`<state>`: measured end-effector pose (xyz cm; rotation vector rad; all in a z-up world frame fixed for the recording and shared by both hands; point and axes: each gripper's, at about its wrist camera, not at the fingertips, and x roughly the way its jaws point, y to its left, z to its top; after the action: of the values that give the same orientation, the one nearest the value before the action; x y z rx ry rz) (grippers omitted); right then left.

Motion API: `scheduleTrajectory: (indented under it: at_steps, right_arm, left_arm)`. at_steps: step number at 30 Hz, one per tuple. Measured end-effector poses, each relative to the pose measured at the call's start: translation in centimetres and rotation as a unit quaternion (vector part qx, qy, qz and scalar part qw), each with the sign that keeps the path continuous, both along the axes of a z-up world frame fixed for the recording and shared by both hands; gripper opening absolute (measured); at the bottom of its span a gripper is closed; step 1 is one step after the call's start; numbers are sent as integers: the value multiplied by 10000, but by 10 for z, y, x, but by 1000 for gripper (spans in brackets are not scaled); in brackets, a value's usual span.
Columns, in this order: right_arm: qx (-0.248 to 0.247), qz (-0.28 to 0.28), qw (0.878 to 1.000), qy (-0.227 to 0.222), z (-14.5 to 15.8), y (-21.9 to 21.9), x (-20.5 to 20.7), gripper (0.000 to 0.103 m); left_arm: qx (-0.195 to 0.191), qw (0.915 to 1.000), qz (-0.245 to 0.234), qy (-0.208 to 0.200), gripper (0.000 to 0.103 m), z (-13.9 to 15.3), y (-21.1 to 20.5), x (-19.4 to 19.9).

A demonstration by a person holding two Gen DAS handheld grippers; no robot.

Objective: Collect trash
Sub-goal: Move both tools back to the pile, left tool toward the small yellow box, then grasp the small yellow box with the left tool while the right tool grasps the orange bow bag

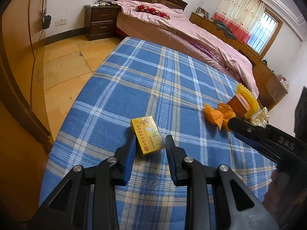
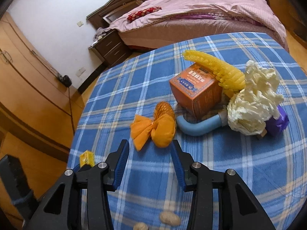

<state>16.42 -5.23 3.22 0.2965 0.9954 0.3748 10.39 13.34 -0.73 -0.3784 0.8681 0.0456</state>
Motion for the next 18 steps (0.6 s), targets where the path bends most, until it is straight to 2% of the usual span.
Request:
scheduleTrajectory:
  at_steps: [3, 5, 11, 18]
  right_arm:
    - [-78, -110, 9999, 42, -6, 2, 6, 37]
    - [-134, -166, 9997, 134, -11, 1, 9, 21]
    - [-203, -119, 9997, -18, -12, 0, 4, 13]
    - [191, -98, 9995, -243, 8, -20, -24, 12]
  left_arm:
    - [0, 10000, -32, -9, 31, -2, 0, 0]
    - [25, 10000, -41, -14, 31, -2, 0, 0]
    - [-1, 10000, -50, -17, 31, -2, 0, 1]
    - [-41, 9999, -90, -25, 31, -4, -1, 1]
